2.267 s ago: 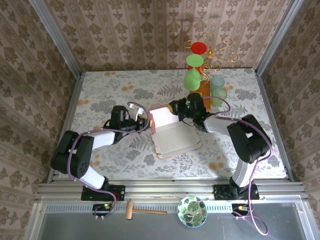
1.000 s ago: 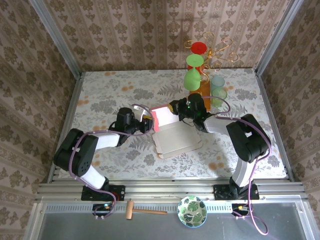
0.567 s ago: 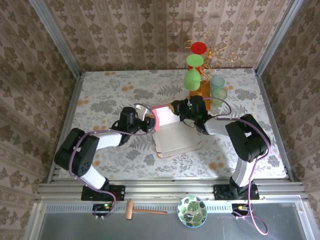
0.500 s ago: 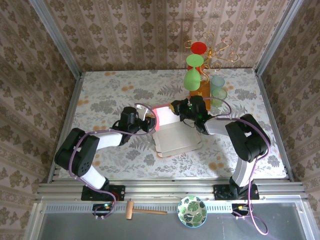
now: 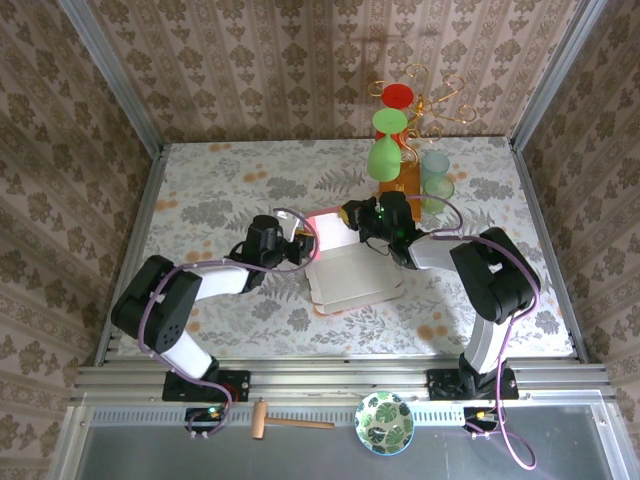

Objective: Fold the paper box

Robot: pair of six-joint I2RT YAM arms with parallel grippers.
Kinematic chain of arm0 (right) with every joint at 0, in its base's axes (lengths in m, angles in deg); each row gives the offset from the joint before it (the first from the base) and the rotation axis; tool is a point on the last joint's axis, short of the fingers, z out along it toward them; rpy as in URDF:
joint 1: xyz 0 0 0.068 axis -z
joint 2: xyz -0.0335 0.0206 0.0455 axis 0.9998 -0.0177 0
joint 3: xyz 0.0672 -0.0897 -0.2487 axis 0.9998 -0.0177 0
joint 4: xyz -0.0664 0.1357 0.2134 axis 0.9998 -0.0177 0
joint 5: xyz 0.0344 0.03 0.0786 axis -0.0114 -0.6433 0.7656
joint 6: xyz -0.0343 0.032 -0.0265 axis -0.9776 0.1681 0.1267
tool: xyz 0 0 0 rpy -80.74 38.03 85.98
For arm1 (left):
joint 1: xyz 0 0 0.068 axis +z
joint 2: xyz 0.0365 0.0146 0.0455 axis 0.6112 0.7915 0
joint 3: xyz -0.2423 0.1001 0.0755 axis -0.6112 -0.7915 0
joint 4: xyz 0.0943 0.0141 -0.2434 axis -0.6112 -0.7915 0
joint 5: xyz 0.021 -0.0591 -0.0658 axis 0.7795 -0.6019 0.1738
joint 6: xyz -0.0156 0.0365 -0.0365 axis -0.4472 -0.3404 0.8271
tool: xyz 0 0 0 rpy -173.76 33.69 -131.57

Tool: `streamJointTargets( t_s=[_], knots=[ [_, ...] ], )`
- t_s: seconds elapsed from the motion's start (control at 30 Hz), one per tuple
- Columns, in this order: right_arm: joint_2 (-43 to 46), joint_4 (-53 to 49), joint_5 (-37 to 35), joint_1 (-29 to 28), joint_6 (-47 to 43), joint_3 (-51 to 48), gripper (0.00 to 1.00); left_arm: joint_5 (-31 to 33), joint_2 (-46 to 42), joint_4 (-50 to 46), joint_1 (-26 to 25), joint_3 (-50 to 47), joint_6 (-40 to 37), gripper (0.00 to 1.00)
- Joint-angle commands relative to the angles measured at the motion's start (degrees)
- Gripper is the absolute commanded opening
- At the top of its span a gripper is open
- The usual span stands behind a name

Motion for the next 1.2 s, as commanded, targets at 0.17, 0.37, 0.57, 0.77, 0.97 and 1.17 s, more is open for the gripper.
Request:
streamJointTargets(
  t_s=[0.17, 0.37, 0.57, 0.77, 0.97, 1.17],
  knots=[
    [-1.12, -0.20, 3.57, -1.60, 0.22, -0.03, 0.00, 3.53, 2.33, -0.95, -0.71, 1.61, 0.55, 0.23],
    [-1.15, -0.43, 3.58, -1.77, 0.26, 0.50, 0.00, 4.49, 2.30, -0.03, -1.06, 0.93, 0.97, 0.13],
    [-1.13, -0.53, 3.40, -1.86, 0.51, 0.83, 0.00, 3.70, 2.53, 1.23, -1.21, 0.43, 1.34, 0.08],
    [-1.56, -0.21, 3.13, -2.21, 0.93, 1.21, 0.00, 3.98, 3.48, 0.45, -1.81, 1.27, 1.53, 0.18],
    [-1.66, -0.15, 3.00, -2.26, 1.37, 1.55, 0.00, 5.96, 4.75, -0.60, -2.28, 1.94, 1.87, 0.25],
    [-1.83, -0.20, 2.88, -2.30, 1.49, 1.56, 0.00, 6.47, 5.71, -0.61, -2.38, 2.49, 1.89, 0.32]
  ],
)
